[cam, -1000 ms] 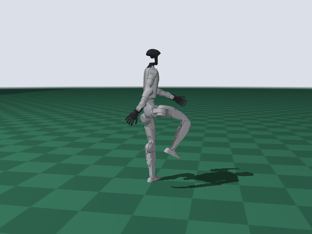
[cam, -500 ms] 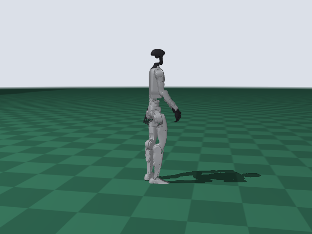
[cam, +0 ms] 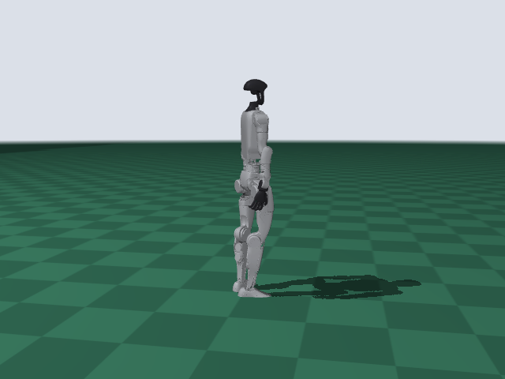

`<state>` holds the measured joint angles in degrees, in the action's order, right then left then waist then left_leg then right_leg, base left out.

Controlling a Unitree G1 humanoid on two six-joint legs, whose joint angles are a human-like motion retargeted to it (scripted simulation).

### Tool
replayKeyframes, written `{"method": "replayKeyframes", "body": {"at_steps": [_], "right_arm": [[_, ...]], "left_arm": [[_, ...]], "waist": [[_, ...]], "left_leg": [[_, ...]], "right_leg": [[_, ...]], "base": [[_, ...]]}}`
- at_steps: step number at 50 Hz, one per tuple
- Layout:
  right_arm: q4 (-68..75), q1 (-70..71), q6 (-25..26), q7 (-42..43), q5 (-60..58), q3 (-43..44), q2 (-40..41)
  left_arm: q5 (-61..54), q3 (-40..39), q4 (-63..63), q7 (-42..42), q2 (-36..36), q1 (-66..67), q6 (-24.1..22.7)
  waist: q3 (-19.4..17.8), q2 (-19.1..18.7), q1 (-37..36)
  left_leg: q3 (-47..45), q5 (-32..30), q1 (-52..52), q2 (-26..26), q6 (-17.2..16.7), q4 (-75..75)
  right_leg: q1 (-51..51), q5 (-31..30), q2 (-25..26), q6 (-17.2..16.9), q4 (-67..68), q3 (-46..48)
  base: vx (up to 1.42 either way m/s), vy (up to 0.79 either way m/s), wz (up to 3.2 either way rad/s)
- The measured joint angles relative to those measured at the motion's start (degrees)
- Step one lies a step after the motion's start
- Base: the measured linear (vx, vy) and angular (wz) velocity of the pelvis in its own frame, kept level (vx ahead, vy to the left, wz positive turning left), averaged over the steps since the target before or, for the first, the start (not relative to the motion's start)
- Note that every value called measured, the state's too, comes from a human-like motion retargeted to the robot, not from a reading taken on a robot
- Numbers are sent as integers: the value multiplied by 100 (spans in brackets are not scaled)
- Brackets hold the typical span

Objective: In place motions

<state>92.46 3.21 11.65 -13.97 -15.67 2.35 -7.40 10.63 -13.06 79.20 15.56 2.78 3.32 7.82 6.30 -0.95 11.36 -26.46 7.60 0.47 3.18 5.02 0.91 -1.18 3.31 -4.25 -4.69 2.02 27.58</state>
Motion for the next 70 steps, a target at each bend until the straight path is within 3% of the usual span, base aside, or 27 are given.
{"method": "replayKeyframes", "body": {"at_steps": [15,18,20,47,60,66,70], "right_arm": [[-628,-351,-15,-244,-560,149,59],[-878,-267,-51,-272,-466,97,154],[-1047,-203,-93,-324,-479,-50,197],[-915,-257,-162,-406,-770,-221,146],[-862,-397,-290,-265,-579,-75,-6],[-389,-112,-347,166,165,-508,29],[-475,433,-399,179,638,-998,325]], "left_arm": [[-63,-163,682,-151,105,184,123],[-28,-147,742,-137,98,242,125],[43,-180,754,-117,107,253,127],[120,42,708,-79,95,84,92],[276,250,643,-20,98,167,42],[107,198,692,-724,48,385,-71],[-413,-46,950,-1263,-55,446,-256]], "waist": [[73,-93,99],[36,-110,493],[46,-102,149],[92,-28,32],[90,-128,-417],[-93,-55,-294],[-454,223,-247]], "left_leg": [[-29,23,27,-46,-9,-36],[321,-11,48,20,27,-54],[-55,34,20,-50,-9,-33],[32,80,-37,-3,24,-9],[-528,313,-151,-222,-168,-50],[-275,405,145,-331,-59,-916],[-238,-619,1051,-748,223,-3146]], "right_leg": [[-16,34,41,39,11,-47],[4,-48,31,96,-66,306],[-35,21,45,43,23,-85],[10,-1,2,41,49,-34],[-78,112,176,116,176,-620],[13,34,77,262,182,-349],[156,7,-261,243,213,-180]], "base": [[0,0,2],[0,0,66],[-2,0,-91],[0,0,-2],[2,0,-41],[9,0,39],[-4,0,27]]}}
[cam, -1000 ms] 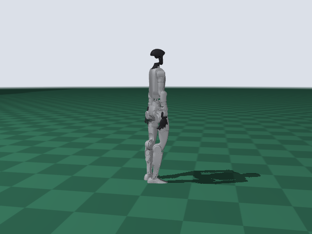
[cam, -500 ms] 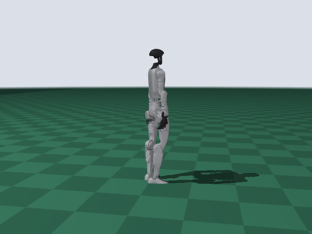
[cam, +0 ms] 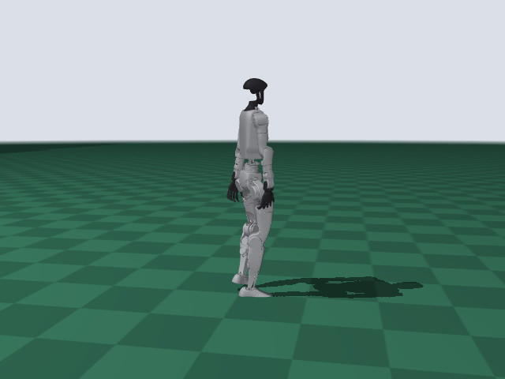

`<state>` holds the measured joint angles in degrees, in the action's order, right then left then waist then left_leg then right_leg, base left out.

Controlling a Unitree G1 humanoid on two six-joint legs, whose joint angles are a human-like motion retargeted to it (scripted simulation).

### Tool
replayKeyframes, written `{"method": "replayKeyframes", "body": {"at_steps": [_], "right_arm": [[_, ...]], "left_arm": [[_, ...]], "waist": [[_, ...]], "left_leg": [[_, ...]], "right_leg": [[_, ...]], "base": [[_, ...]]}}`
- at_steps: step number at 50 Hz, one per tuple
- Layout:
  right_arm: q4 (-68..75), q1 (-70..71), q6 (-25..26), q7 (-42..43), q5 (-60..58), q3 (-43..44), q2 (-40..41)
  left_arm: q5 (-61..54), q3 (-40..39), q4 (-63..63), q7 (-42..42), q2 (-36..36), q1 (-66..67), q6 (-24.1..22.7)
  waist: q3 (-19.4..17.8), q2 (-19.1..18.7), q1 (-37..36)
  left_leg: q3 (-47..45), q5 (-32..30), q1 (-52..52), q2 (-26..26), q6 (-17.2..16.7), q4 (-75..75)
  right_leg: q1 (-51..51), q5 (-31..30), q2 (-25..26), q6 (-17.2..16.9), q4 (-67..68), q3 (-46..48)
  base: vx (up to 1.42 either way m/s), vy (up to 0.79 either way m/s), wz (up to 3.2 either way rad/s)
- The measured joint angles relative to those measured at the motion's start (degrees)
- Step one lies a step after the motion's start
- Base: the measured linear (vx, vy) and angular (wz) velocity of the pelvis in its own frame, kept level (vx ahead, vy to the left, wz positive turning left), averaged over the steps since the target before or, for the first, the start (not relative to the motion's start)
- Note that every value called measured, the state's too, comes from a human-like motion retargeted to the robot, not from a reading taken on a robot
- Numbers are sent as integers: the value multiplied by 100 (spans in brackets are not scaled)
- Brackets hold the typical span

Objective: In place motions

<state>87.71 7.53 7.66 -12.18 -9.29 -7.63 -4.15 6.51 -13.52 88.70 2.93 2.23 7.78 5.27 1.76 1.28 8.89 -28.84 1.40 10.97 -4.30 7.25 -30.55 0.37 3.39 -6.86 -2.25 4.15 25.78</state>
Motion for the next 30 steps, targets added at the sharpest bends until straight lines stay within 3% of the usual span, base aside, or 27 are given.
{"method": "replayKeyframes", "body": {"at_steps": [3,8,12,16,20,22,23,25,27,30], "right_arm": [[-598,378,-196,-97,142,-96,287],[-1524,1007,-332,-636,-8,-242,659],[-2042,1176,-687,-702,-114,-498,814],[-2146,991,-951,-652,-679,-740,723],[-1722,364,-914,-422,-1279,-650,522],[-1336,31,-883,-325,-1519,-455,390],[-1107,-169,-843,-279,-1683,-309,289],[-606,-653,-644,-123,-2034,17,-12],[-163,-794,-378,52,-1995,283,-319],[435,-963,-166,232,-1451,977,-798]], "left_arm": [[-99,-145,231,246,20,-49,-16],[226,-351,720,1165,137,0,129],[236,-464,747,1251,279,209,97],[195,-600,609,1124,370,324,203],[-55,-465,657,1039,456,58,298],[-231,-229,719,732,474,-170,256],[-334,-57,754,437,474,-311,218],[-470,265,750,-348,365,-668,149],[-492,426,520,-560,232,-1222,87],[-517,734,-410,42,87,-1880,-129]], "waist": [[-409,131,-458],[-858,278,-1069],[-849,298,-1066],[-579,248,-840],[-320,233,-768],[-235,193,-706],[-174,97,-617],[19,-196,-396],[43,-419,-80],[-384,-544,424]], "left_leg": [[329,-775,1254,-397,644,-2081],[209,101,2230,-1344,759,-4236],[174,231,2388,-1368,756,-4461],[173,-104,1803,-885,538,-3273],[370,-591,450,60,118,-519],[512,439,-349,520,-75,847],[69,856,-831,428,-184,1519],[397,861,-1184,710,79,2750],[217,602,-1114,261,-242,3036],[641,550,-951,215,-136,3067]], "right_leg": [[53,-114,-43,-33,-74,-222],[215,-152,18,166,-87,-295],[234,-136,0,231,-50,-286],[251,-103,-26,164,-54,-156],[292,95,-5,164,136,-180],[274,246,28,224,416,-161],[241,312,120,275,621,-92],[31,64,260,397,1201,201],[-785,-665,61,431,2526,278],[-2204,-1353,137,589,4642,-452]], "base": [[-14,-4,-20],[-7,-8,-35],[2,2,16],[6,7,47],[1,2,16],[-1,3,12],[0,7,34],[-8,9,38],[-50,15,38],[-53,17,95]]}}
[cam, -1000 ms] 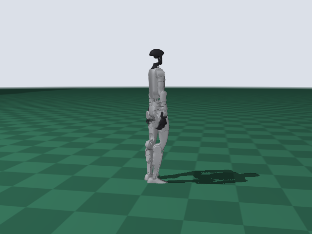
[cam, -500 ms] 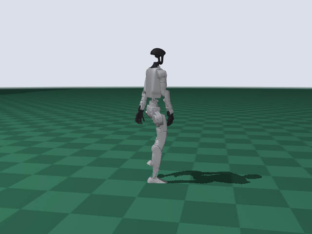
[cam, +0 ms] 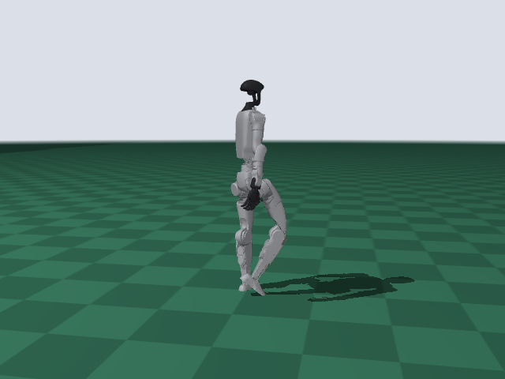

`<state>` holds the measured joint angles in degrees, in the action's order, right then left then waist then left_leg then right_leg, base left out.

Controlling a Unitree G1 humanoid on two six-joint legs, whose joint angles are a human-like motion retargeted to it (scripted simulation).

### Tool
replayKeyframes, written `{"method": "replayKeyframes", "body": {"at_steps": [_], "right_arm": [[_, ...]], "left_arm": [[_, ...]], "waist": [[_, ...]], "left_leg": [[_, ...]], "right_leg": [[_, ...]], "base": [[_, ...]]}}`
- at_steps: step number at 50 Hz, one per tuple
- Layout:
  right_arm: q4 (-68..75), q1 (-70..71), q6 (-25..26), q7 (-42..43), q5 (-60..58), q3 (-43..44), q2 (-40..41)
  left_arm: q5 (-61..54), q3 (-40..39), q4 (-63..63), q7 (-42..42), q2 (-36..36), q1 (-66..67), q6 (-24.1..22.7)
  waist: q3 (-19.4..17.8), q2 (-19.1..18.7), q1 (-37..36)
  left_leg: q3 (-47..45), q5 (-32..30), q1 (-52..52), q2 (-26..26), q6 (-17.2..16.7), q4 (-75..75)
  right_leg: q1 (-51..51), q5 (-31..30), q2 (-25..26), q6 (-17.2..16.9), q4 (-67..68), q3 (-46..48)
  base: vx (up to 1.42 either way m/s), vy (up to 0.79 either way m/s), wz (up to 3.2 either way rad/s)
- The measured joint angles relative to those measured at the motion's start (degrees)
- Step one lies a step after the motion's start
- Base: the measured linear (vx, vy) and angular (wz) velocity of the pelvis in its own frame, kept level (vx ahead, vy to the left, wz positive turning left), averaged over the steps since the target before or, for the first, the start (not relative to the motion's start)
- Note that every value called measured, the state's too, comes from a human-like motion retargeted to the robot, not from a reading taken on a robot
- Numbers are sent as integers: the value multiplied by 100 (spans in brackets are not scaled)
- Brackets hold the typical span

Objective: In place motions

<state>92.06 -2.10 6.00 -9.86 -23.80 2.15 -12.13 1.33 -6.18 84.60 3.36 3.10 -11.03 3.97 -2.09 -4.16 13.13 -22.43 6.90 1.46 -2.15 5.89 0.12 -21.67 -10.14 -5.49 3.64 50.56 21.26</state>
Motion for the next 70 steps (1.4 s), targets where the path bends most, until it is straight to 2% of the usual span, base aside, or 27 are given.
{"method": "replayKeyframes", "body": {"at_steps": [2,5,7,9,13,17,18,20,22,25,26,27,29,32,35,40,43,45,47,49,51,53,55,59,62,65,70], "right_arm": [[266,-196,79,-74,468,317,-259],[534,-504,488,-241,1326,581,-581],[534,-768,596,116,1611,843,-657],[534,-955,388,457,1798,935,-659],[534,-870,148,534,1527,662,-600],[529,-333,296,46,947,-59,-305],[513,-157,253,11,854,-257,-175],[301,187,161,54,615,-718,219],[-251,435,117,-112,419,-1175,653],[-1395,966,-43,-855,434,-1753,1207],[-1782,1161,-182,-1067,508,-1903,1321],[-2139,1360,-325,-1255,578,-2047,1421],[-2658,1732,-605,-1462,666,-2254,1547],[-3247,2169,-983,-1326,573,-2428,1614],[-3493,2366,-1179,-1097,491,-2538,1612],[-3315,1983,-1190,-1474,230,-2498,1478],[-2860,1450,-1045,-1351,-6,-2172,1369],[-2229,1007,-856,-1078,-141,-1682,1261],[-1536,674,-656,-885,-188,-1140,1066],[-968,414,-396,-820,-227,-694,793],[-293,272,-64,-720,-83,-169,372],[171,201,63,-530,240,222,1],[534,-124,148,-330,892,556,-493],[534,-613,570,208,1887,820,-861],[534,-948,267,855,2073,1220,-842],[534,-1012,10,767,2086,1269,-749],[534,-572,244,356,2125,732,-379]], "left_arm": [[-197,211,-576,640,-5,-300,-77],[-95,57,-1150,990,-69,-733,-328],[-113,70,-1214,364,-188,-830,-429],[-270,230,-1255,-151,-231,-793,-525],[-98,354,-1296,0,-177,-391,-528],[521,438,-932,348,-124,582,-316],[579,433,-771,223,-123,865,-280],[563,216,-314,-361,-135,1439,-349],[487,-288,352,-896,-116,1817,-375],[147,-1034,1280,-1026,56,2037,-101],[-24,-1209,1280,-850,120,2208,91],[-188,-1362,1280,-627,181,2383,261],[-407,-1562,1280,-23,286,2687,496],[-385,-1865,1280,544,347,2875,736],[-393,-1893,1280,402,382,2798,547],[-354,-1159,1280,141,359,2265,578],[-213,-602,1280,-59,289,1691,543],[-111,-112,1280,-388,212,1106,372],[-36,266,1070,-625,69,669,230],[49,447,677,-490,-84,343,204],[120,447,49,-62,-236,-184,192],[97,360,-539,155,-330,-606,98],[-215,587,-1275,468,-305,-1029,-135],[344,498,-1890,974,-31,-1453,-323],[439,743,-1915,288,-43,-1301,-210],[153,894,-1788,-20,56,-950,-401],[706,609,-1030,592,-71,5,-74]], "waist": [[-170,-24,94],[-369,0,245],[-274,-30,162],[-175,-68,96],[-122,-120,72],[160,-111,-149],[227,-92,-141],[272,24,-201],[376,297,-475],[402,606,-612],[329,608,-697],[254,639,-785],[135,778,-948],[42,861,-1105],[7,860,-1079],[331,749,-894],[447,697,-781],[424,604,-752],[465,438,-694],[612,197,-551],[738,-30,-374],[566,-81,-97],[199,-197,240],[-153,-140,286],[-1,-189,128],[136,-214,134],[332,-164,-105]], "left_leg": [[47,-19,32,6,88,-28],[146,-28,83,-23,174,-114],[107,-54,142,-62,186,-120],[65,-53,146,-91,180,-95],[-121,-7,0,-122,122,-32],[-478,245,-169,37,36,-131],[-485,338,-172,89,31,-255],[-681,519,-154,155,76,-748],[-1035,228,245,122,202,-1830],[-894,-924,1815,-569,404,-4598],[-445,-979,2332,-498,489,-5144],[-169,-964,2742,-488,543,-5661],[-329,-663,3086,-775,577,-6481],[-617,-194,3373,-1250,854,-7326],[-519,-60,3424,-1226,887,-7573],[-394,-95,2713,-685,613,-6333],[-133,-372,1844,-55,350,-4516],[338,-35,861,544,175,-2517],[-384,619,-47,504,175,-1206],[-358,428,-234,515,284,-372],[-301,202,-37,262,92,43],[-208,193,136,193,49,68],[18,183,157,185,199,21],[-56,202,148,115,268,-91],[-136,220,194,32,270,-105],[-208,283,167,17,233,-79],[-508,584,75,117,140,-312]], "right_leg": [[-422,507,-509,374,1126,330],[-1045,816,-671,539,2166,254],[-1287,850,-511,406,2292,95],[-1256,846,-393,314,2122,94],[-550,667,-36,110,973,81],[860,433,641,-435,-1602,-524],[1271,773,706,-589,-2319,-558],[2181,1702,536,-371,-3533,274],[2483,1608,200,-357,-4323,536],[2422,1339,-4,-594,-4820,260],[2403,1254,-7,-627,-4876,290],[2398,1190,-18,-624,-4917,308],[2415,1161,-60,-498,-4910,292],[2369,1193,-143,-400,-4766,212],[2434,1185,-150,-381,-4764,285],[2466,1261,-88,-451,-4793,496],[2491,1441,-63,-450,-4613,547],[2537,1605,35,-399,-4322,523],[2494,1638,207,-328,-3974,605],[2213,1313,299,-274,-3496,777],[1107,463,100,-264,-2013,729],[22,-271,66,-237,-669,139],[-692,250,-146,48,671,86],[-1226,776,-354,345,1628,30],[-1257,823,-138,161,1584,-105],[-818,706,31,34,1040,-90],[769,484,498,-491,-1437,-380]], "base": [[-20,21,51],[-15,7,22],[3,-3,-11],[9,-3,-21],[13,-1,-43],[32,-2,-63],[42,-8,-17],[42,-6,-51],[33,-11,-84],[-4,-11,7],[-16,-13,1],[-7,-11,-40],[3,-2,-44],[2,0,-17],[1,-1,18],[7,0,45],[-4,2,42],[-3,0,6],[0,0,0],[-15,10,26],[-55,17,10],[-59,24,41],[-24,22,75],[-15,7,-7],[8,-12,-25],[14,-2,-27],[21,0,-40]]}}
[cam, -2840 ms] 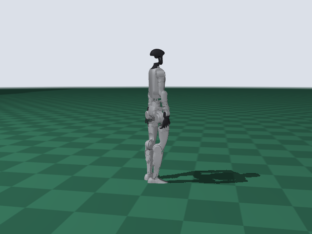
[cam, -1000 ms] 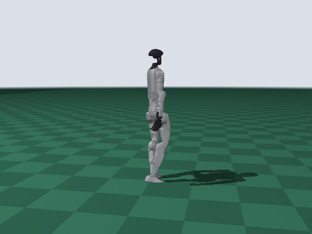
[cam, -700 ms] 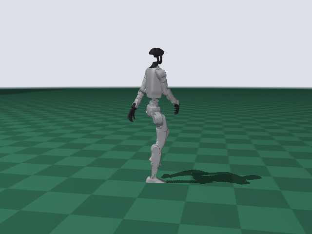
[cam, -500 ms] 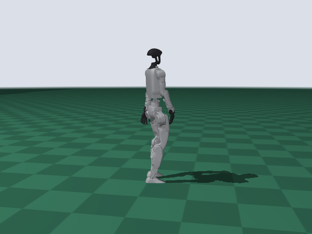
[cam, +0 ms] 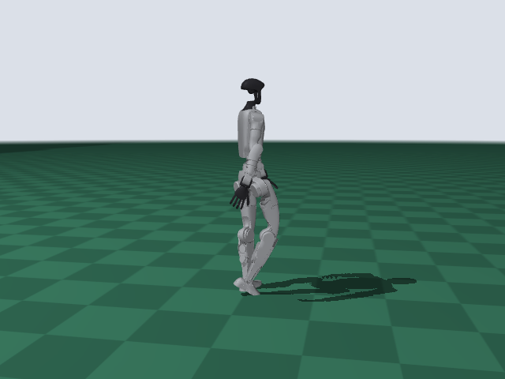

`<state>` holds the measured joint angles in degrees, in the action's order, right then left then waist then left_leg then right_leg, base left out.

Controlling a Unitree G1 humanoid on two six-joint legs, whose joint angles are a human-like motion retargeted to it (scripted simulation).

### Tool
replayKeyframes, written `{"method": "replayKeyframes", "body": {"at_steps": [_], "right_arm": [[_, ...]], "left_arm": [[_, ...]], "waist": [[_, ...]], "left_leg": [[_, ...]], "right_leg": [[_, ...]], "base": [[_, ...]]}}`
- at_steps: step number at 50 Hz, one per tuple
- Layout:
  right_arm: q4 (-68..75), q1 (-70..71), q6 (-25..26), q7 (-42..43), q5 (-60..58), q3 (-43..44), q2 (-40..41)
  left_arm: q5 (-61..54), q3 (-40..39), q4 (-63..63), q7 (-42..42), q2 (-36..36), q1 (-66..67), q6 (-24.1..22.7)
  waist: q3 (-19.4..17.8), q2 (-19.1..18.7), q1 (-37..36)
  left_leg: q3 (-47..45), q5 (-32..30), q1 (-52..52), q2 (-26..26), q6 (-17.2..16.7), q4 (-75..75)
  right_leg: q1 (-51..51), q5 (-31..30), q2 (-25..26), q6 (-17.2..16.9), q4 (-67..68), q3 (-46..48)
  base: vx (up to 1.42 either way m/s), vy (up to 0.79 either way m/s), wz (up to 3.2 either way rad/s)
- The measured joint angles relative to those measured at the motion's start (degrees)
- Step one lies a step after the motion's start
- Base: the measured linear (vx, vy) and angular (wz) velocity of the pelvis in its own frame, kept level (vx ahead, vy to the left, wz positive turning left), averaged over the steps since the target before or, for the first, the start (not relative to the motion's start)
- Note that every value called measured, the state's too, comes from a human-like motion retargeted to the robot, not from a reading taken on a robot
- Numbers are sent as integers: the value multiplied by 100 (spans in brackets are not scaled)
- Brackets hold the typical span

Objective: In place motions

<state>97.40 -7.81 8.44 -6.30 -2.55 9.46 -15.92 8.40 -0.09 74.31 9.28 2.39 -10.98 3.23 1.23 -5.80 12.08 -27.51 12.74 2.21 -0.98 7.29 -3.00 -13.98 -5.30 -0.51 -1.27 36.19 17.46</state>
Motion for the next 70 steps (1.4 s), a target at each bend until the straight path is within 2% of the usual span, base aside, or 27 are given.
{"method": "replayKeyframes", "body": {"at_steps": [2,3,5,8,10,13,15,18,21,25,30,32,33,35,37,40,42,46,50,57,58,60,63,64,65,68,70], "right_arm": [[0,220,-50,43,6,-352,187],[0,395,-100,110,-2,-653,348],[0,992,-217,209,-205,-1455,815],[-881,1688,-223,-393,-669,-2030,1261],[-1881,2302,-372,-1275,-1014,-2344,1482],[-2794,2937,-562,-1683,-1231,-2373,1677],[-3364,3294,-843,-1399,-1254,-2437,1818],[-3899,3533,-1166,-1160,-1033,-2607,1863],[-4247,3695,-1450,-1341,-1055,-2740,1873],[-4208,3373,-1497,-1241,-1352,-2824,1863],[-3302,2191,-1286,-1148,-1672,-2472,1792],[-2567,1541,-1064,-1357,-1983,-1936,1542],[-2247,1297,-970,-1410,-2116,-1732,1380],[-1489,1040,-631,-1389,-2385,-1311,954],[-716,970,-359,-1000,-2210,-914,548],[0,634,-17,-595,-1574,-403,-52],[0,45,367,-474,-734,-267,-310],[0,-777,-31,385,-107,697,-373],[0,-884,-168,478,373,1011,-329],[-3,545,-257,178,146,-349,206],[-13,772,-286,101,15,-593,364],[-449,1195,-247,-195,-372,-1325,841],[-1611,1869,-272,-989,-763,-2181,1474],[-2055,2089,-378,-1291,-844,-2378,1619],[-2500,2311,-501,-1599,-914,-2562,1748],[-3485,3171,-793,-2014,-1178,-2768,1974],[-4154,3613,-1122,-1743,-1226,-2960,2061]], "left_arm": [[71,-178,352,-114,-80,437,111],[37,-335,602,-269,-115,721,148],[-121,-862,1180,-435,-102,1366,273],[-271,-1461,1668,-271,140,1799,387],[-483,-1868,1901,-76,317,2220,504],[-528,-2182,2297,213,465,2575,678],[-512,-2393,2310,166,525,3061,908],[-471,-2595,2310,68,549,3507,832],[-549,-2850,2310,52,438,3628,849],[-814,-2722,2310,7,357,3365,802],[-933,-2059,2310,-376,281,2409,487],[-1013,-1559,2290,-869,253,1767,255],[-1040,-1392,2230,-1025,215,1513,189],[-1151,-1169,1848,-996,65,699,169],[-1178,-1062,1061,-495,-46,41,58],[-1457,-774,-187,730,-75,-686,-88],[-1407,-832,-835,1392,4,-1173,-299],[-1418,-469,-1437,550,-98,-1349,-588],[-1409,-137,-1588,44,27,-1144,-714],[-723,-491,-312,171,-127,63,-283],[-693,-546,-41,96,-171,263,-233],[-681,-827,775,-115,-238,793,-117],[-573,-1597,1916,-145,-24,1233,98],[-651,-1780,2144,-173,42,1444,191],[-791,-1928,2310,-209,94,1675,301],[-1065,-2389,2310,188,198,2355,676],[-1177,-2690,2310,280,228,2843,808]], "waist": [[78,81,-72],[87,156,-148],[184,510,-353],[-53,653,-879],[-584,846,-1314],[-1139,1022,-1925],[-1328,1187,-2191],[-1259,1312,-2356],[-1117,1240,-2239],[-727,1000,-1766],[-253,977,-1262],[-123,758,-1207],[-2,581,-1006],[187,209,-627],[-234,98,-59],[-739,-123,615],[-853,-272,990],[-606,-282,842],[-381,-182,607],[-70,-102,190],[-90,-40,160],[-119,244,-27],[24,630,-482],[-16,773,-795],[-106,950,-1108],[-640,1154,-1404],[-967,1385,-1683]], "left_leg": [[-37,83,83,100,39,-339],[-69,87,164,130,72,-679],[-607,-602,796,18,399,-2425],[-41,-1819,2679,-875,710,-5336],[255,-1297,3686,-1157,765,-7036],[94,-657,4195,-2262,771,-8468],[221,-386,4834,-2112,767,-9111],[123,-376,5166,-2053,757,-9271],[160,-345,4962,-2055,757,-9027],[265,-492,4099,-1513,755,-7844],[457,-1232,1500,112,346,-3751],[-155,110,-23,497,-21,-1284],[-546,250,-388,491,169,-586],[-29,-34,-211,222,101,204],[267,-194,-102,72,56,243],[623,-343,-14,-64,111,224],[941,-408,183,-256,126,141],[1012,-449,293,-330,113,106],[762,-350,146,-261,83,179],[-37,129,-100,-115,-62,-157],[-90,174,-84,-71,-19,-392],[-389,-128,106,52,217,-1418],[-448,-1582,2217,-956,697,-5075],[-85,-1727,2935,-994,703,-5801],[371,-1704,3579,-868,617,-6321],[84,-915,4112,-1909,765,-7758],[-15,-516,4477,-2255,763,-8494]], "right_leg": [[693,396,-32,-245,-1129,191],[1115,965,-107,-151,-1669,530],[1589,1226,-599,77,-2654,1269],[1511,1131,-371,79,-3010,532],[1625,978,-431,223,-3048,433],[1782,1026,-458,449,-2895,-5],[1763,947,-652,480,-2829,-287],[1647,873,-844,432,-2815,-362],[1624,831,-809,376,-2878,-305],[1679,806,-688,192,-3051,128],[1754,1058,-771,77,-2797,688],[1679,1020,-494,260,-2238,814],[1574,782,-393,333,-1922,1132],[457,-308,-665,461,-127,1436],[-814,-736,-712,584,1718,714],[-1654,107,-1360,900,3652,907],[-2401,231,-1167,736,4428,683],[-2895,373,-942,486,4703,436],[-2379,363,-899,453,4007,496],[134,-40,114,-115,-64,55],[623,117,158,-248,-810,74],[1664,1247,-86,-52,-2220,867],[1625,1147,-375,-4,-3066,862],[1537,1060,-395,-11,-3131,463],[1463,972,-445,-20,-3142,-68],[1580,942,-417,289,-3063,176],[1608,932,-608,355,-2909,-164]], "base": [[34,-8,-3],[37,-7,-21],[27,-3,-24],[-7,-16,-76],[-18,-15,-141],[-10,-20,-125],[-1,4,-67],[8,13,-29],[1,6,6],[2,8,91],[6,2,59],[7,3,20],[-13,8,81],[-52,17,113],[-67,23,169],[-38,20,151],[-21,4,117],[5,-13,13],[12,-8,-53],[22,0,-88],[36,-7,-35],[39,-9,-44],[9,-16,-82],[-4,-16,-185],[-4,-13,-133],[-11,-16,-93],[-3,-6,-98]]}}
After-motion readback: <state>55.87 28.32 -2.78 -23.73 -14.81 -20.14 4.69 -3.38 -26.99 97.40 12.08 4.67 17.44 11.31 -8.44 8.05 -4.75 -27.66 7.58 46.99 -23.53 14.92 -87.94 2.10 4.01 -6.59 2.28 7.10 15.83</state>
